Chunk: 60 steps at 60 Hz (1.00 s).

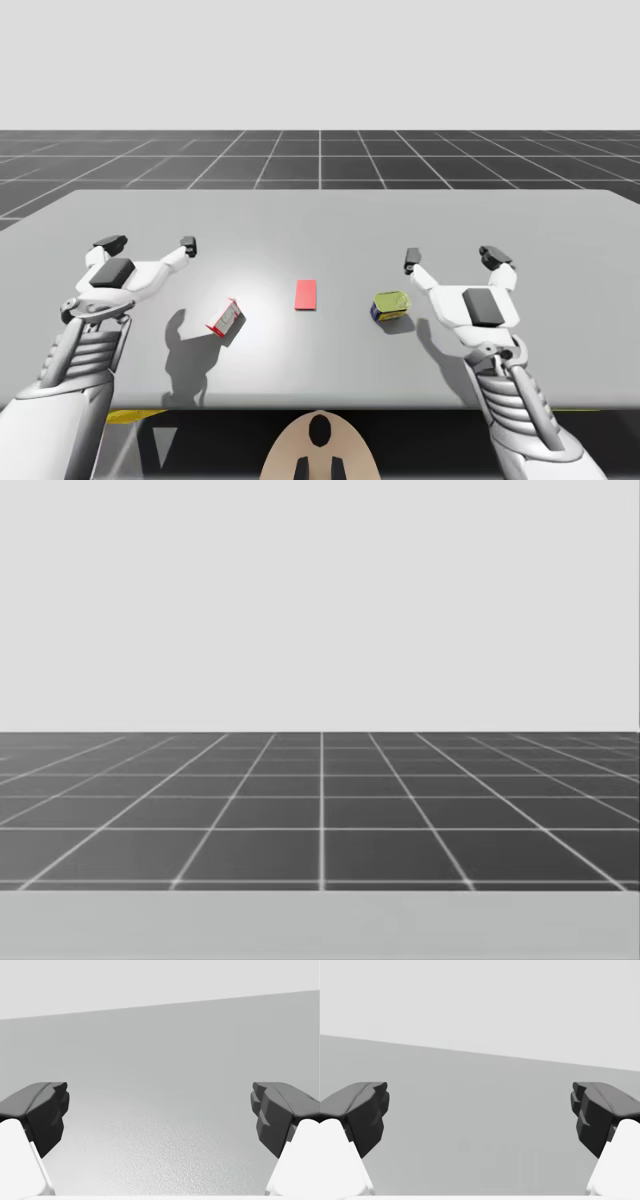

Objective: Look at the card. If it is red, pick the object on the left. If it is green, pick the object on the right.

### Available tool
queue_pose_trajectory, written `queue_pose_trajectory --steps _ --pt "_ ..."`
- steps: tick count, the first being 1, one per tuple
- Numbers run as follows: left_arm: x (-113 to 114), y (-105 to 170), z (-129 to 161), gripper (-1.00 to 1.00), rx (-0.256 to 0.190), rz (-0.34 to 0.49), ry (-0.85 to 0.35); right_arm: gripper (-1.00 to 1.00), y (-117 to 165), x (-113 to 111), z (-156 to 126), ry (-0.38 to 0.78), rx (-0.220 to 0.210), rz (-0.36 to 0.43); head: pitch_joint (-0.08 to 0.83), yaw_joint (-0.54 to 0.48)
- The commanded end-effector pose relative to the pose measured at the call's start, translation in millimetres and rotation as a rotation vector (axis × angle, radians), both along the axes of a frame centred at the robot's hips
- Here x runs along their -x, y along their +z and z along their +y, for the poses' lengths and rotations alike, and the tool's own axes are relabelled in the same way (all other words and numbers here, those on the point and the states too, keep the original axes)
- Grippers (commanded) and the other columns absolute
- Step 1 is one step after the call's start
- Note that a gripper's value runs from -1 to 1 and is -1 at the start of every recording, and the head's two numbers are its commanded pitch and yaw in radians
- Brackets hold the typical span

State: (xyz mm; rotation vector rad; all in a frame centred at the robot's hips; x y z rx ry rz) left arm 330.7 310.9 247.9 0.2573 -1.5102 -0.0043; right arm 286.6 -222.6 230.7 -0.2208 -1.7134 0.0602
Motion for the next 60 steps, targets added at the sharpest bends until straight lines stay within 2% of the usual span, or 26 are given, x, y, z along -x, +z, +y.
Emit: queue_pose_trajectory --steps 1,3,10,39,60 --pt "0.4 -0.1 -0.1 -1.0 -0.003 0.0 0.001 -1.0 -2.0 3.7 4.1 -0.049 -0.026 -0.014 -0.046 0.0" --pt "0.5 -0.1 -0.1 -1.0 -0.003 0.0 0.001 -1.0 -1.1 2.9 3.4 -0.034 -0.04 -0.003 -0.043 0.0" --pt "0.8 0.1 -0.1 -1.0 -0.001 -0.001 0.001 -1.0 2.4 2.9 2.3 -0.03 -0.035 -0.01 0.0 0.0" --pt "-0.1 -1.2 -1.3 -1.0 -0.014 0.007 -0.002 -1.0 -1.7 -0.2 1.9 -0.029 -0.019 0.008 0.409 0.01" --pt "-0.6 -2.6 -2.6 -1.0 -0.023 0.017 -0.01 -1.0 -4.2 -0.3 3.9 -0.028 0.0 0.02 0.632 0.05"
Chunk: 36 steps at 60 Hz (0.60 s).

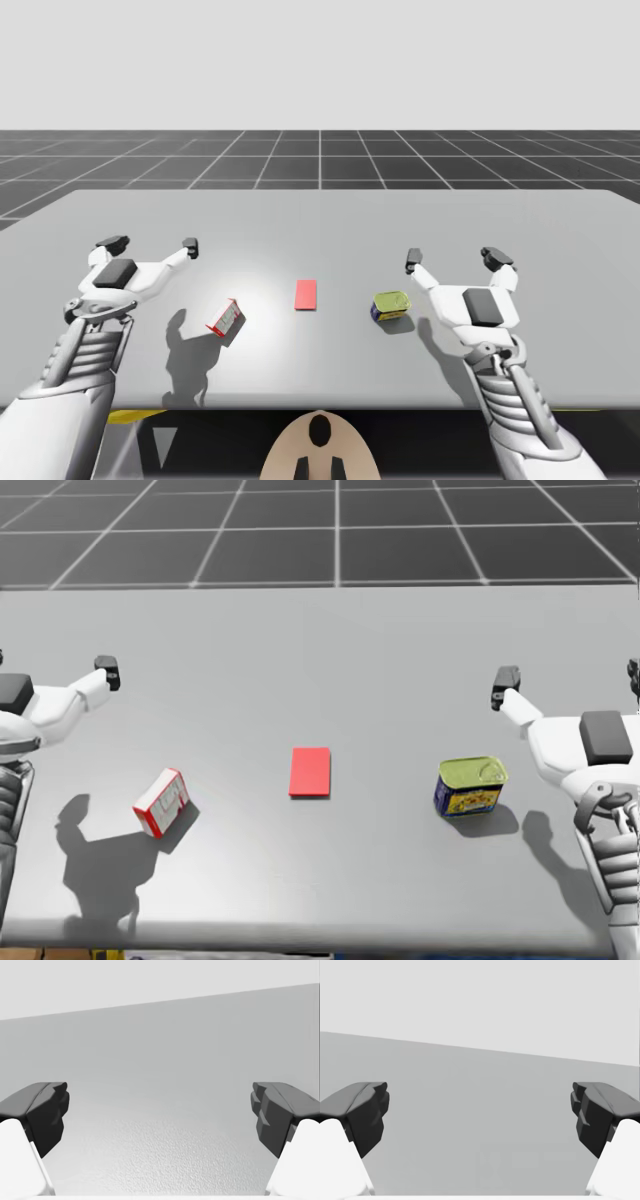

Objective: Look at the card. If it is red, pick the object on the left. If it is green, pick the object on the right.

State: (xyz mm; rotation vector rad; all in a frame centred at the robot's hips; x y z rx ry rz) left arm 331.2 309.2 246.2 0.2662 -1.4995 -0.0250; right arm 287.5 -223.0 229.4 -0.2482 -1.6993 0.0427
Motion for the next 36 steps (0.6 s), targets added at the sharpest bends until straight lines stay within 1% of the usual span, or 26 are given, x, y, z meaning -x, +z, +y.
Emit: queue_pose_trajectory --steps 1,5,13,30,36 --pt "-0.1 -1.0 -0.9 -1.0 -0.005 0.006 -0.004 -1.0 -3.2 0.7 4.5 0.003 -0.005 0.011 0.642 0.05" --pt "-0.1 -1.3 -1.2 -1.0 -0.008 0.007 -0.004 -1.0 -3.8 0.5 4.7 0.003 -0.002 0.013 0.674 0.05" --pt "-0.1 -1.4 -1.7 -1.0 -0.012 0.007 -0.007 -1.0 -4.7 0.1 5.1 0.005 -0.004 0.018 0.706 0.06" --pt "0.7 -0.1 -1.8 -1.0 -0.012 0.004 -0.006 -1.0 -4.3 0.3 5.9 0.006 -0.004 0.017 0.689 0.06" --pt "0.5 -0.4 -1.7 -1.0 -0.011 0.006 -0.004 -1.0 -4.0 0.4 5.8 0.008 -0.005 0.018 0.691 0.09"
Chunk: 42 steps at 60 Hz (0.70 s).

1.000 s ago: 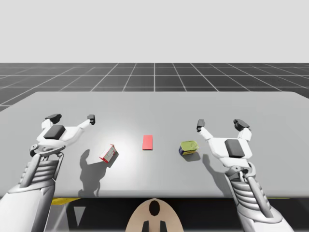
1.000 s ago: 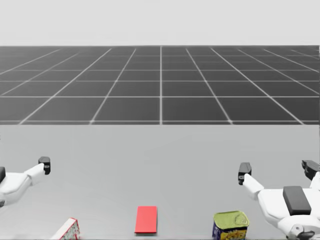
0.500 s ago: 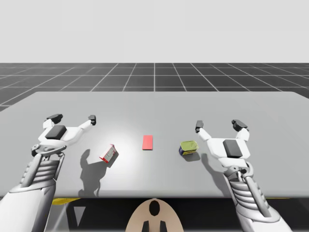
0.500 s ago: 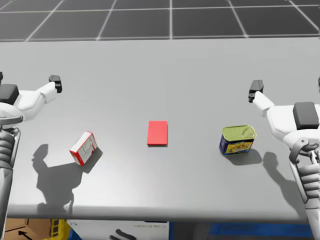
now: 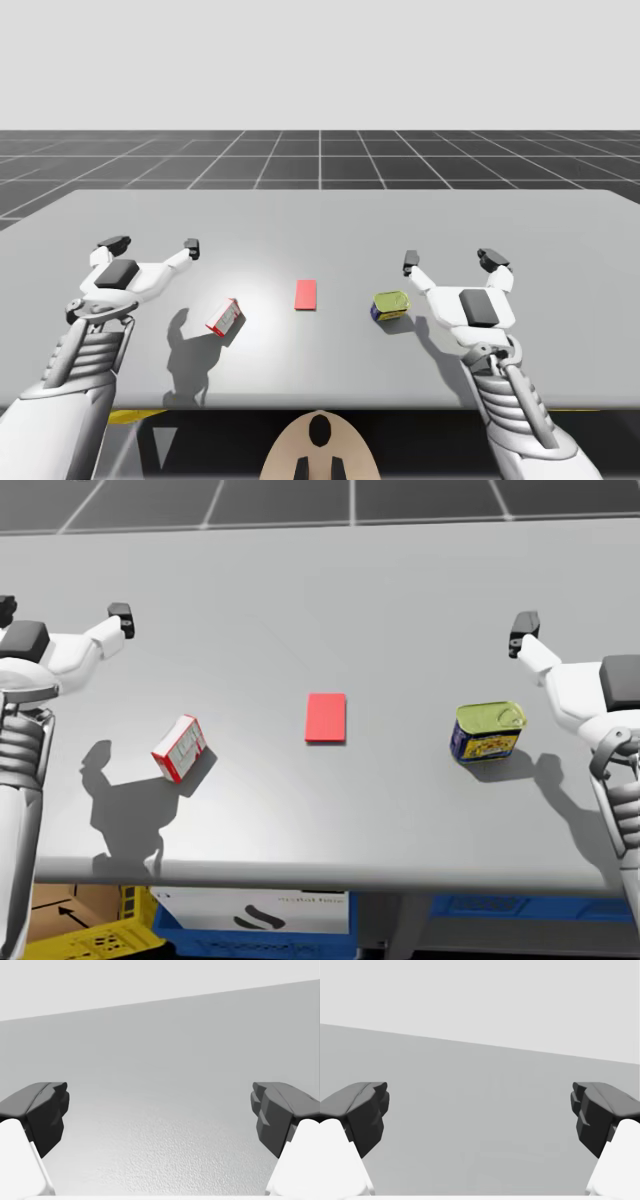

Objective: Look at the card. If it is red, pick the object on the left. If it is green, pick the object on the right.

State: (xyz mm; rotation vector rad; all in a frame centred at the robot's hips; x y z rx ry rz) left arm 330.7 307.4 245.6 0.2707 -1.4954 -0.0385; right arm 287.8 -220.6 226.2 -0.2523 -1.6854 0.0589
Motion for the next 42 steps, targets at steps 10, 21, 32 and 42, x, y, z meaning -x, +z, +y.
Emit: queue_pose_trajectory --steps 10,21,32,42 --pt "-0.4 -1.4 -1.0 -1.0 -0.01 0.002 0.005 -1.0 -0.8 1.0 3.4 0.006 -0.019 0.006 0.704 0.18" --pt "-0.6 -2.3 -1.6 -1.0 -0.012 0.002 0.009 -1.0 -0.6 2.8 5.9 0.012 -0.021 0.007 0.727 0.3" --pt "-0.9 -3.8 -3.4 -1.0 -0.026 -0.002 0.013 -1.0 -2.8 2.8 8.6 0.025 -0.016 0.015 0.738 0.36" --pt "3.9 0.2 -8.1 -1.0 0.008 -0.016 -0.005 -1.0 -2.7 2.9 8.0 0.028 -0.021 0.014 0.736 0.35"
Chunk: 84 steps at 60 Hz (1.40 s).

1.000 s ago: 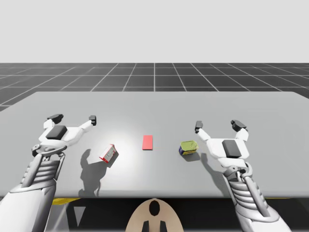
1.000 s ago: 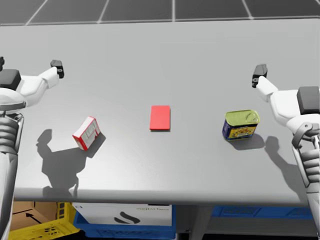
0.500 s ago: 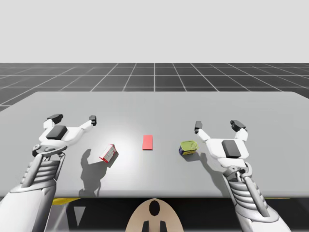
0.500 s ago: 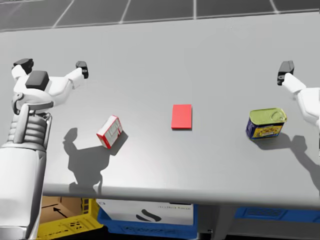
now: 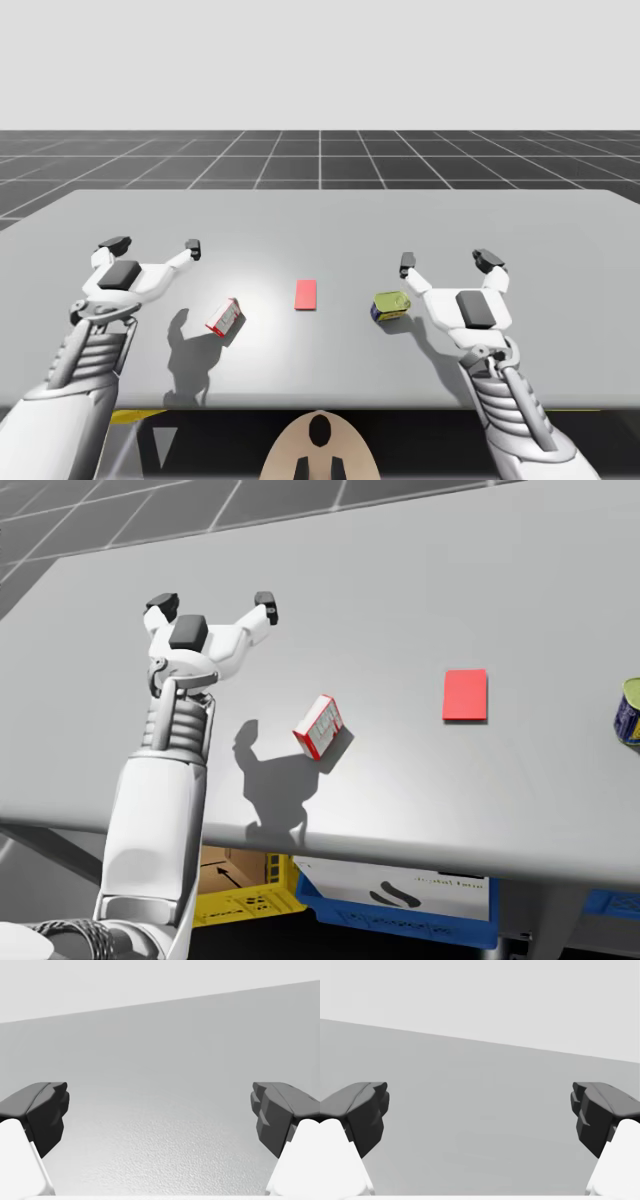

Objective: Look at the card. If it is red, pick the object on the left. If it is green, pick the object on the right.

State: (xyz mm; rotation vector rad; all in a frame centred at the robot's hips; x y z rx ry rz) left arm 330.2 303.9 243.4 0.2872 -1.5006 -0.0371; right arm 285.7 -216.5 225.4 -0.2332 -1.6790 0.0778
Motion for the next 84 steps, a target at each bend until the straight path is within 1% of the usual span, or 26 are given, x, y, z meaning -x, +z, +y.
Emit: queue_pose_trajectory --steps 1,5,7,9,13,18,20,21,23,24,25,27,32,37,40,45,46,53,57,59,61,64,66,70,74,84 --pt "4 3 -6 -1.0 0.021 -0.008 -0.019 -1.0 -2 1 4 0.005 -0.022 0.006 0.735 0.35" --pt "11 8 -11 -1.0 0.033 -0.02 -0.046 -1.0 -4 0 4 0.006 -0.021 0.012 0.734 0.35" --pt "18 13 -13 -1.0 0.063 -0.032 -0.068 -1.0 -4 0 3 0.005 -0.022 0.014 0.734 0.35" --pt "23 15 -15 -1.0 0.066 -0.053 -0.065 -1.0 -4 0 3 0.004 -0.023 0.015 0.735 0.34" --pt "40 23 -17 -1.0 0.086 -0.089 -0.085 -1.0 -6 0 4 0.003 -0.022 0.021 0.739 0.34" --pt "63 27 -19 -1.0 0.119 -0.087 -0.139 -1.0 -9 -1 6 0.008 -0.018 0.028 0.742 0.34" --pt "69 27 -19 -1.0 0.126 -0.074 -0.158 -1.0 -9 -1 6 0.008 -0.018 0.029 0.743 0.34" --pt "79 27 -19 -1.0 0.139 -0.055 -0.189 -1.0 -9 -1 6 0.008 -0.018 0.03 0.744 0.34" --pt "86 25 -19 -1.0 0.149 -0.043 -0.207 -1.0 -9 -2 6 0.007 -0.018 0.03 0.744 0.34" --pt "89 24 -18 -1.0 0.147 -0.039 -0.213 -1.0 -9 -2 6 0.006 -0.019 0.03 0.743 0.34" --pt "98 22 -16 -1.0 0.141 -0.03 -0.229 -1.0 -9 -1 6 0.004 -0.02 0.03 0.743 0.34" --pt "103 19 -14 -1.0 0.141 -0.027 -0.235 -1.0 -9 -1 5 0.002 -0.021 0.029 0.743 0.34" --pt "122 9 -5 -1.0 0.128 0.024 -0.263 -1.0 -9 -1 5 0.0 -0.022 0.028 0.742 0.34" --pt "139 -1 3 -1.0 0.134 0.095 -0.315 -1.0 -9 -1 5 0.0 -0.021 0.027 0.739 0.33" --pt "148 -8 6 -1.0 0.145 0.121 -0.354 -1.0 -9 -1 5 0.0 -0.02 0.028 0.738 0.33" --pt "159 -23 10 -1.0 0.138 0.139 -0.42 -1.0 -9 -2 4 0.0 -0.022 0.026 0.737 0.33" --pt "164 -30 11 -1.0 0.143 0.155 -0.446 -1.0 -8 -1 4 0.001 -0.023 0.025 0.736 0.33" --pt "170 -54 8 -1.0 0.151 0.209 -0.478 -1.0 -8 -2 4 0.003 -0.024 0.025 0.736 0.33" --pt "171 -70 1 -1.0 0.187 0.257 -0.493 -1.0 -9 -2 4 0.005 -0.024 0.025 0.734 0.34" --pt "170 -74 -1 -1.0 0.189 0.266 -0.498 -1.0 -9 -2 4 0.005 -0.025 0.026 0.734 0.34" --pt "168 -79 -5 -1.0 0.214 0.281 -0.51 -1.0 -9 -2 4 0.004 -0.025 0.026 0.733 0.34" --pt "166 -81 -8 -1.0 0.234 0.289 -0.523 -1.0 -9 -2 4 0.005 -0.026 0.026 0.733 0.35" --pt "162 -84 -11 -1.0 0.266 0.294 -0.535 -1.0 -8 -2 4 0.005 -0.026 0.025 0.732 0.35" --pt "156 -84 -14 -1.0 0.303 0.308 -0.544 -1.0 -8 -2 4 0.005 -0.027 0.025 0.73 0.35" --pt "148 -85 -18 -1.0 0.304 0.302 -0.529 -1.0 -8 -2 4 0.006 -0.028 0.024 0.73 0.35" --pt "123 -85 -25 -1.0 0.335 0.317 -0.494 -1.0 -8 -2 4 0.007 -0.028 0.024 0.729 0.35"
